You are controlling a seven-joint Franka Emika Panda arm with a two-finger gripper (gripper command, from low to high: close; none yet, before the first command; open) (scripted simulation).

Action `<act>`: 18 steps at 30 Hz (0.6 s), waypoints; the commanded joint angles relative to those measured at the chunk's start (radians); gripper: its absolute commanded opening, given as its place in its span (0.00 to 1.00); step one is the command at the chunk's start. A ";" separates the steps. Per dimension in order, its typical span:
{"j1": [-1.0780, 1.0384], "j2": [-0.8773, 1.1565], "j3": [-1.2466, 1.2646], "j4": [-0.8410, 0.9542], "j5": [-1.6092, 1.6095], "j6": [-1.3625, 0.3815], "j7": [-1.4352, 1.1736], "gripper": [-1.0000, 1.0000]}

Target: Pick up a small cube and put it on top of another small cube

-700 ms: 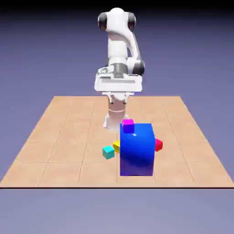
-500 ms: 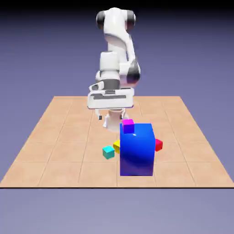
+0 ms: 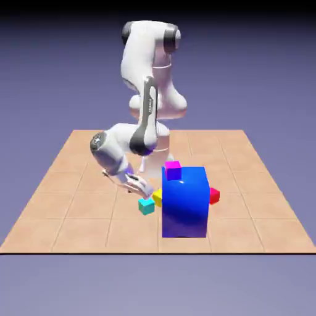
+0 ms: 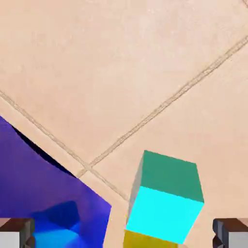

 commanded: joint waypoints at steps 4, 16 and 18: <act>-0.003 0.100 -0.044 0.041 0.064 -0.119 0.021 0.50; 0.025 0.096 -0.036 0.142 0.027 -0.177 0.087 0.00; 0.027 0.078 -0.002 0.215 -0.004 -0.241 0.135 0.00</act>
